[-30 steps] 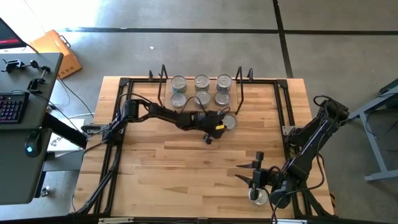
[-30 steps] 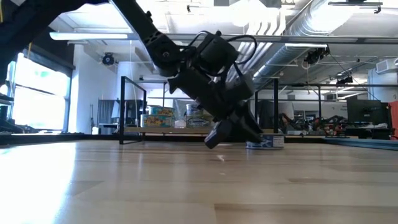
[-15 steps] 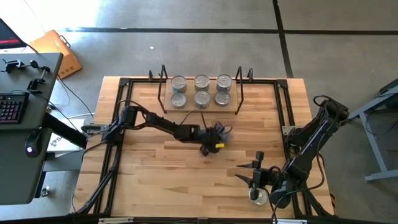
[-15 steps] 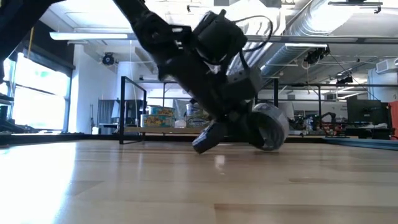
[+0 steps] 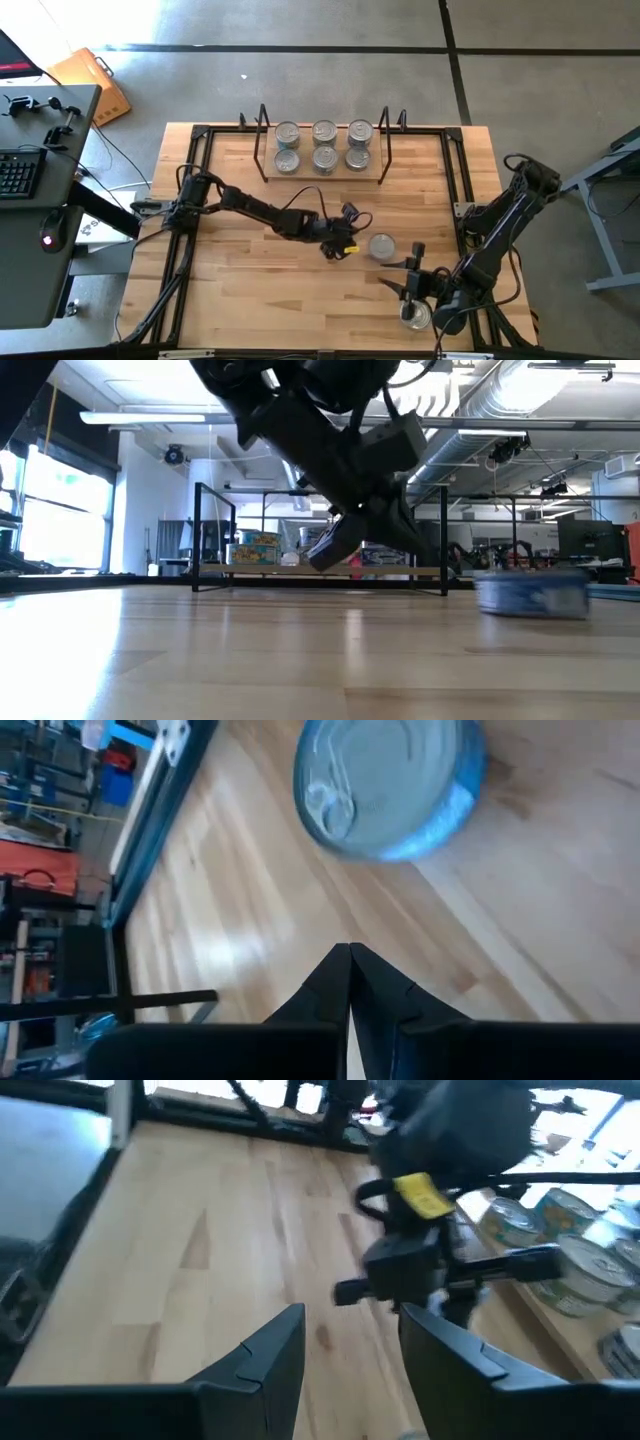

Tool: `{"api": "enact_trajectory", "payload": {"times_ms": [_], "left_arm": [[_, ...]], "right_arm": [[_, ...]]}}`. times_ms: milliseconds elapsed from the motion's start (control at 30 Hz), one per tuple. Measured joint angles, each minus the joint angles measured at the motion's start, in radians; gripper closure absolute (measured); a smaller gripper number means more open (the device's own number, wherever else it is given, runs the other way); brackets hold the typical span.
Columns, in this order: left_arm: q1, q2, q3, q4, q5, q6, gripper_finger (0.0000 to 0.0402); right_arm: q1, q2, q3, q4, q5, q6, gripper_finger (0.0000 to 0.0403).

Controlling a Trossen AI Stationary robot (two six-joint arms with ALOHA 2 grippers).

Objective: Stack canned seafood by type on shelf
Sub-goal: Stack the blue tuna can on top of the blue tuna can on the shelf

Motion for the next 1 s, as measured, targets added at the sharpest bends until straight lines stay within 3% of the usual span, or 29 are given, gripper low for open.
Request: {"api": "enact_trajectory", "payload": {"times_ms": [133, 267, 367, 500, 600, 800, 1000], "left_arm": [[-0.005, 0.001, 0.0, -0.033, 0.0, -0.041, 0.0402], [-0.005, 0.001, 0.0, -0.054, 0.003, -0.09, 0.0402], [-0.002, 0.001, 0.0, -0.054, 0.089, -0.112, 0.0402], [0.014, 0.001, 0.0, -0.05, 0.192, -0.154, 0.0402], [0.023, 0.001, 0.001, -0.053, 0.19, -0.177, 0.0402], [-0.011, -0.014, 0.001, -0.107, 0.06, -0.181, 0.0402], [-0.043, -0.069, -0.046, -0.224, -0.05, -0.275, 0.0402]], "right_arm": [[-0.041, 0.02, 0.0, -0.08, -0.029, 0.127, 0.0247], [-0.105, 0.026, 0.0, -0.316, -0.225, 0.406, 0.0239], [-0.143, 0.042, 0.0, -0.489, -0.388, 0.565, 0.0232], [-0.199, 0.081, 0.0, -0.628, -0.6, 0.65, 0.0233], [-0.251, 0.114, -0.003, -0.662, -0.658, 0.65, 0.0238], [-0.387, 0.128, -0.17, -0.465, -0.764, 0.472, 0.0253], [-0.502, 0.12, -0.267, 0.007, -0.657, 0.16, 0.0267]]}}
